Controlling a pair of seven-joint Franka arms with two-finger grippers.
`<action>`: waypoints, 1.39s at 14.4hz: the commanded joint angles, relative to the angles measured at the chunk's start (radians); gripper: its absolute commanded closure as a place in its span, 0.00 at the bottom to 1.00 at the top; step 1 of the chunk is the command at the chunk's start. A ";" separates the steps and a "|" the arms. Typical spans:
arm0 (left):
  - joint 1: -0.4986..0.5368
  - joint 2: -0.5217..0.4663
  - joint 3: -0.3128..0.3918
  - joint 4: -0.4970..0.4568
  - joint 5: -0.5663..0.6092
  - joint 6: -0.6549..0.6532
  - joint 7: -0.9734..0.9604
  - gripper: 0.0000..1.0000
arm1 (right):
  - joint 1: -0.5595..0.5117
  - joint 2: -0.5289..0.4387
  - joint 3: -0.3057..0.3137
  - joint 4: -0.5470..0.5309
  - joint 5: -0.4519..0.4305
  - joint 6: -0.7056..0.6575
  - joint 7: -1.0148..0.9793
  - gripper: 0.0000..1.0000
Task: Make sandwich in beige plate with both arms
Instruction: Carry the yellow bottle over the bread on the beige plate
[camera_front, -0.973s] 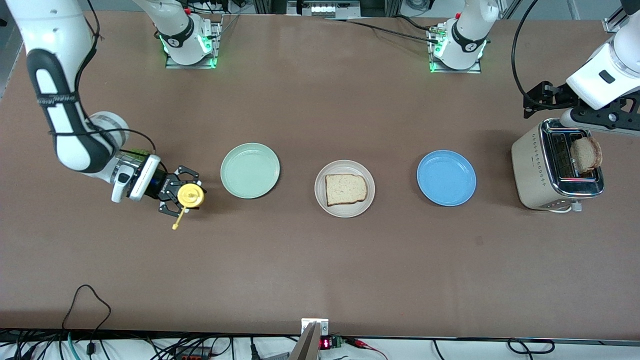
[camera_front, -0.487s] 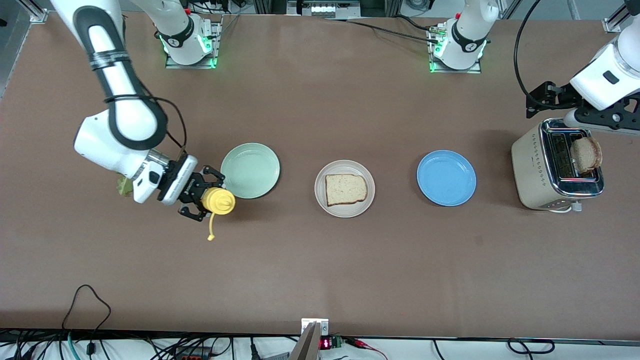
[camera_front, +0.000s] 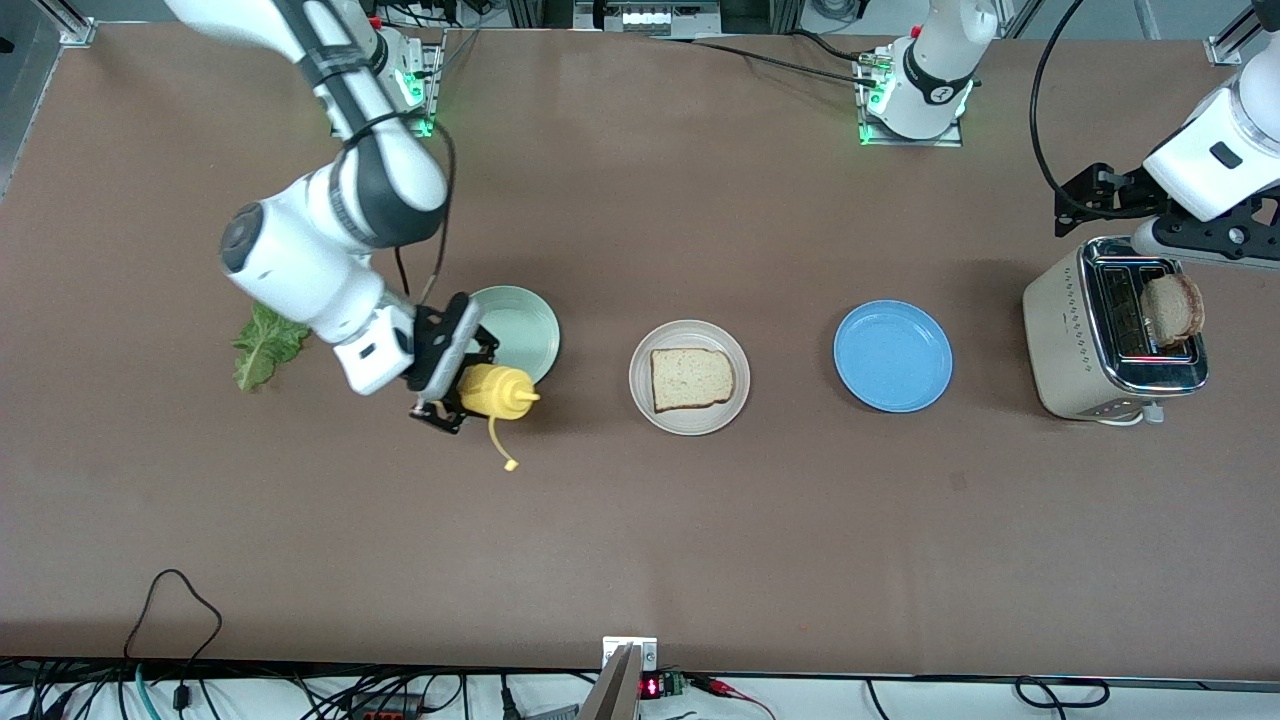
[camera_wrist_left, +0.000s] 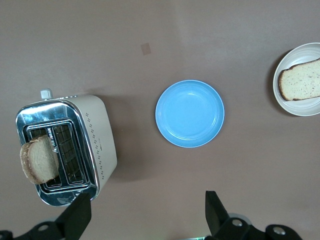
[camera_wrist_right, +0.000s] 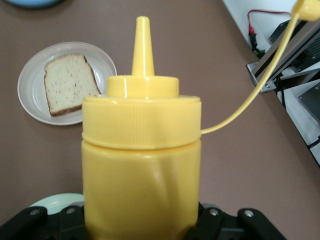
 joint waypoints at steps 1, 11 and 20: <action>0.001 -0.008 -0.007 -0.003 -0.009 -0.003 0.000 0.00 | 0.071 0.035 -0.011 0.049 -0.218 0.004 0.206 0.59; 0.004 -0.008 0.001 -0.004 -0.012 -0.003 0.000 0.00 | 0.263 0.243 -0.016 0.269 -0.787 -0.203 0.662 0.59; 0.002 -0.008 -0.001 -0.003 -0.012 -0.004 0.000 0.00 | 0.427 0.426 -0.063 0.511 -0.964 -0.452 0.822 0.59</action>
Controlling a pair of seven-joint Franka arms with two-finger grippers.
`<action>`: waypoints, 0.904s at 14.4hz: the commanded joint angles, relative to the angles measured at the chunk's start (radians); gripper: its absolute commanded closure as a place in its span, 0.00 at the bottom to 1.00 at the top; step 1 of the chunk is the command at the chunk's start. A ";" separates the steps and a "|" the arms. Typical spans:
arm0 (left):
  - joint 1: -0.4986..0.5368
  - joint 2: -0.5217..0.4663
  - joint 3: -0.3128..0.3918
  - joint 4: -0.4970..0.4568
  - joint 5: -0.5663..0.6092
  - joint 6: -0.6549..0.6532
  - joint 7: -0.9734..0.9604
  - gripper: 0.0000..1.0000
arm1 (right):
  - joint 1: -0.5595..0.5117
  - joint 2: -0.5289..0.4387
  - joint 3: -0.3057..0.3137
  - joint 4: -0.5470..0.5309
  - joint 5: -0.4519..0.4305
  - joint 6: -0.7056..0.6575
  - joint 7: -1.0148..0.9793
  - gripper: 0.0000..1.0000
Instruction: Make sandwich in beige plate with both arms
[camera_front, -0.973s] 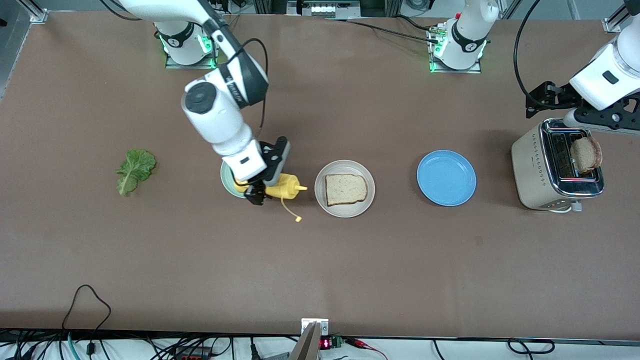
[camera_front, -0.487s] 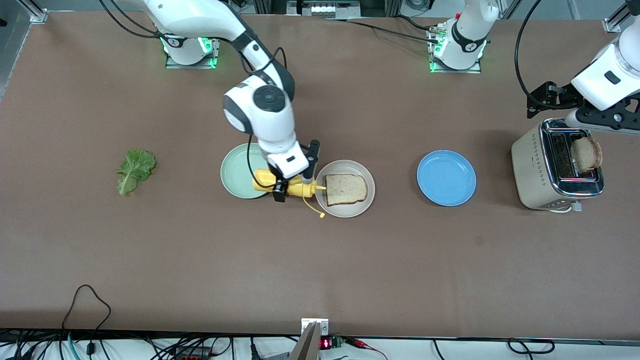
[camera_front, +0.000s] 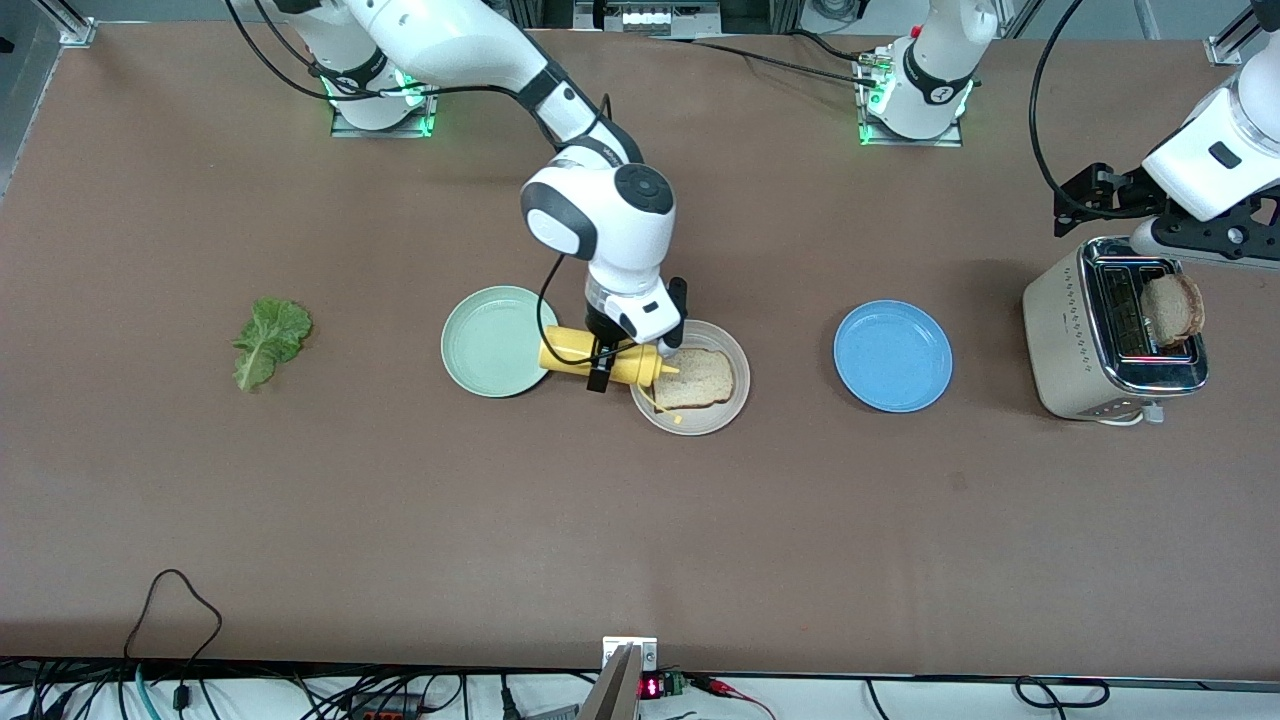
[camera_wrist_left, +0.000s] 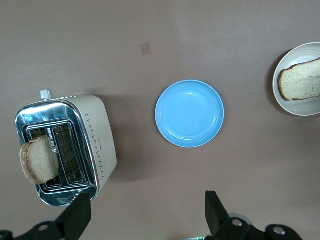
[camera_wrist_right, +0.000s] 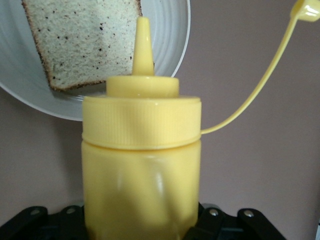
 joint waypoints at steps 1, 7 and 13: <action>0.002 -0.008 0.000 -0.003 -0.012 -0.004 0.000 0.00 | 0.084 0.078 -0.071 0.136 -0.024 -0.080 0.022 0.59; 0.004 -0.008 0.005 -0.003 -0.012 -0.010 -0.001 0.00 | 0.113 0.118 -0.099 0.182 -0.024 -0.105 0.040 0.59; 0.004 -0.008 0.003 -0.003 -0.009 -0.007 -0.001 0.00 | 0.113 0.120 -0.098 0.181 -0.024 -0.105 0.063 0.59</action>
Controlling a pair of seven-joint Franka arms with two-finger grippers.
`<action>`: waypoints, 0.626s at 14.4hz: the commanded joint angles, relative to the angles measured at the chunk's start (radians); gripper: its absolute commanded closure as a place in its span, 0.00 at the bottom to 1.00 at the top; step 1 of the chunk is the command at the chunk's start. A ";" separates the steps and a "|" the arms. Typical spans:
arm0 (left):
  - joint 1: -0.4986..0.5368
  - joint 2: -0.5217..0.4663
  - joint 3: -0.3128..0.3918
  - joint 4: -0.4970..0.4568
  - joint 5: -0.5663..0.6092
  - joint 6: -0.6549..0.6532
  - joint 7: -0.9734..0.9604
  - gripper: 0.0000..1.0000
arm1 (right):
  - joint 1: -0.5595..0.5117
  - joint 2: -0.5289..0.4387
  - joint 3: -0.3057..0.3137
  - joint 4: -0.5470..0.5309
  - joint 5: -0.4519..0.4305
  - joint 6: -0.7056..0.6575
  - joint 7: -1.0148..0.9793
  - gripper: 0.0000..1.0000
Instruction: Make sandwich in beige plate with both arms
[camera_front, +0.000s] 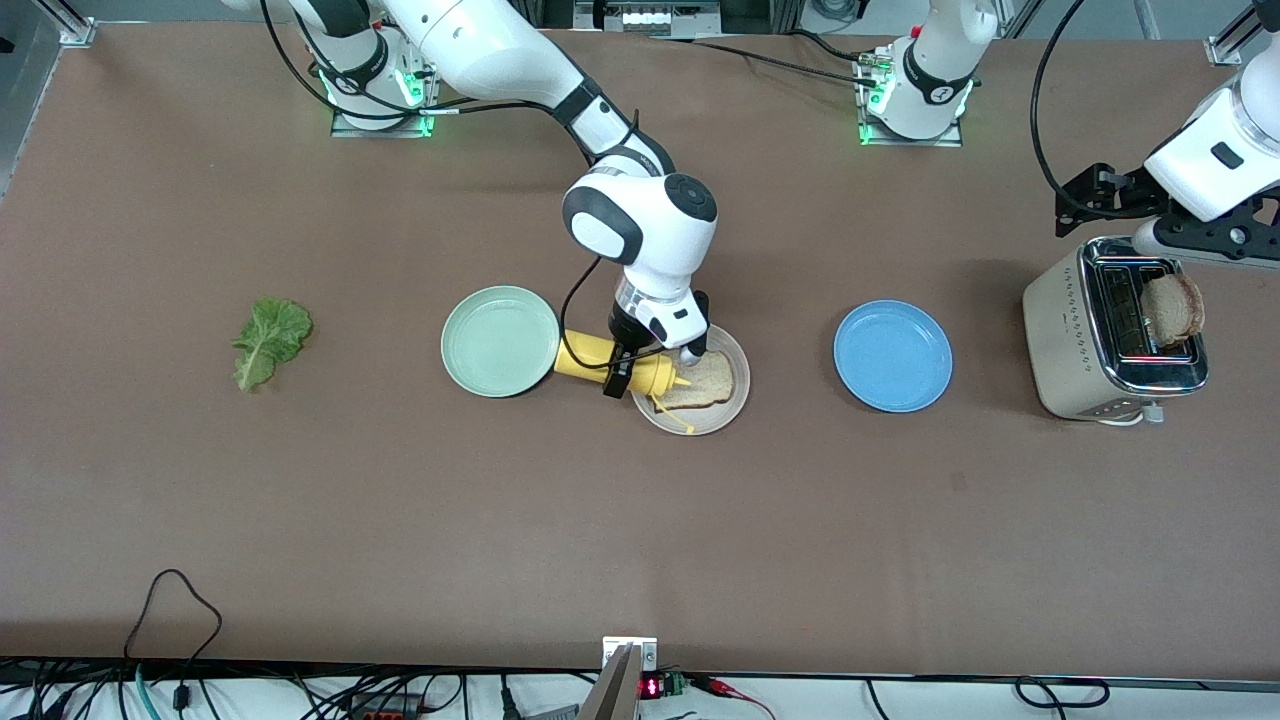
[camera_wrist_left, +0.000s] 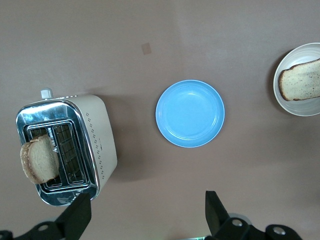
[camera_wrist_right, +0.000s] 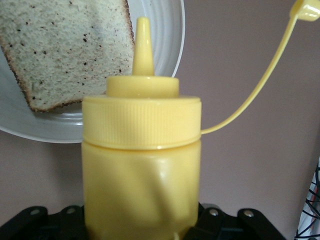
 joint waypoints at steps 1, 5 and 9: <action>0.002 -0.008 -0.001 -0.002 -0.009 -0.007 -0.001 0.00 | 0.012 0.010 -0.007 0.033 -0.021 -0.028 0.016 0.59; 0.003 -0.008 0.001 -0.002 -0.009 -0.007 -0.001 0.00 | 0.012 0.016 -0.009 0.033 -0.023 -0.029 0.015 0.59; 0.002 -0.008 -0.003 -0.002 -0.009 -0.007 -0.001 0.00 | -0.004 0.001 -0.019 0.048 -0.006 -0.032 0.007 0.59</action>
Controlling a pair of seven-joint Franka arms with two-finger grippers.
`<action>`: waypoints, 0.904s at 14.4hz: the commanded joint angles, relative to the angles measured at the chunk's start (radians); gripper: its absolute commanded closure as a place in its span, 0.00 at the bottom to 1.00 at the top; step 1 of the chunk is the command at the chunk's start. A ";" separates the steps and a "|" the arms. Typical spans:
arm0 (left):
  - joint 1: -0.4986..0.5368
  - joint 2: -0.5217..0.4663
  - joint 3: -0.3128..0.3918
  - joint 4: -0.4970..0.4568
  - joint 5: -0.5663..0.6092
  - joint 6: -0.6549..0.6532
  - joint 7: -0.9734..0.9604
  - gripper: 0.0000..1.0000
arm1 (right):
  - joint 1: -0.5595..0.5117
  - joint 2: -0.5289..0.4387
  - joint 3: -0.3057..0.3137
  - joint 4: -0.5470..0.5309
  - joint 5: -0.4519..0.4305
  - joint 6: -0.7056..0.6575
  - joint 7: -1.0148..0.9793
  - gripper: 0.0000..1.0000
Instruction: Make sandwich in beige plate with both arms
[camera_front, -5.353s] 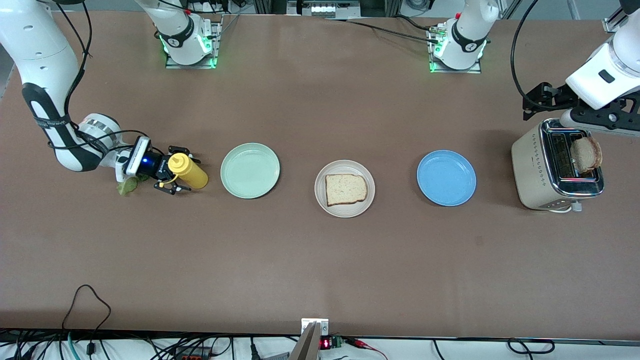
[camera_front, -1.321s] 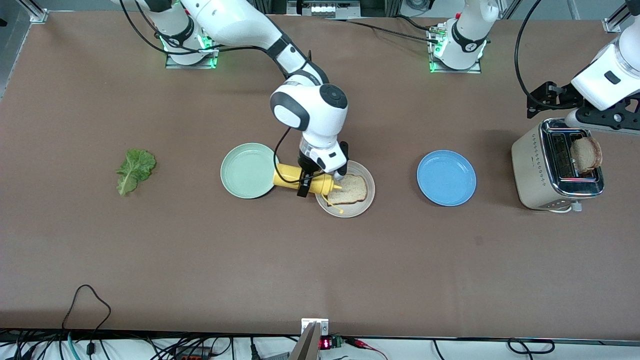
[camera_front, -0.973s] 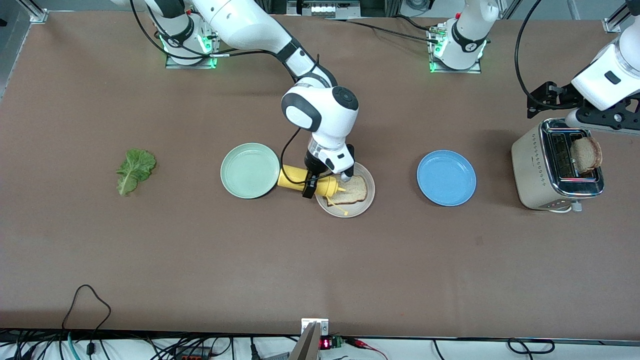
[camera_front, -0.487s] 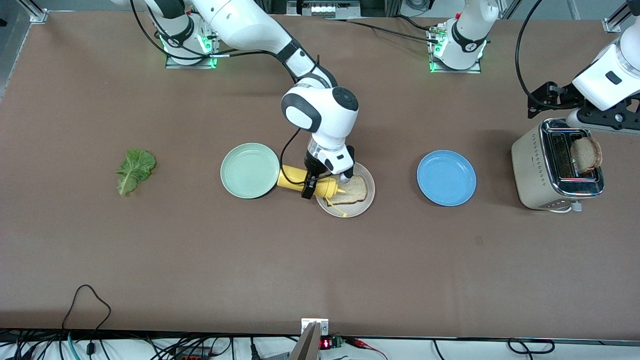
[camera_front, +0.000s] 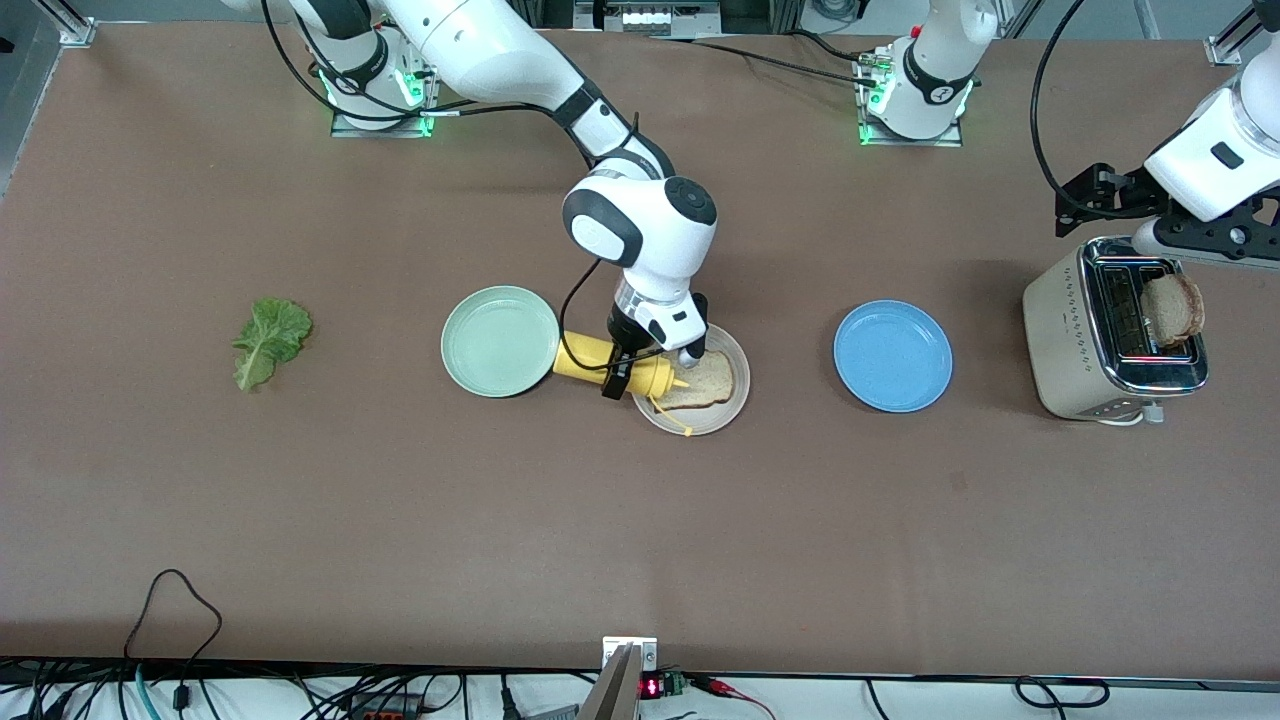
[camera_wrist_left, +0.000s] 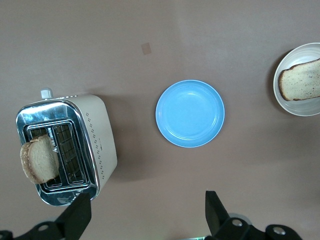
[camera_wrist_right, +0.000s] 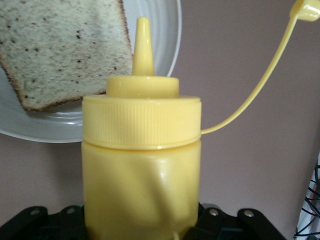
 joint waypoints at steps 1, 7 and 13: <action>0.004 -0.008 -0.002 -0.002 -0.009 -0.007 -0.001 0.00 | -0.009 -0.017 -0.011 0.034 0.015 -0.031 0.004 0.59; 0.004 -0.008 -0.001 -0.002 -0.009 -0.007 -0.001 0.00 | -0.135 -0.155 0.003 0.028 0.216 -0.039 -0.111 0.59; 0.004 -0.008 0.001 -0.002 -0.009 -0.007 -0.001 0.00 | -0.293 -0.305 0.005 0.021 0.509 -0.097 -0.350 0.59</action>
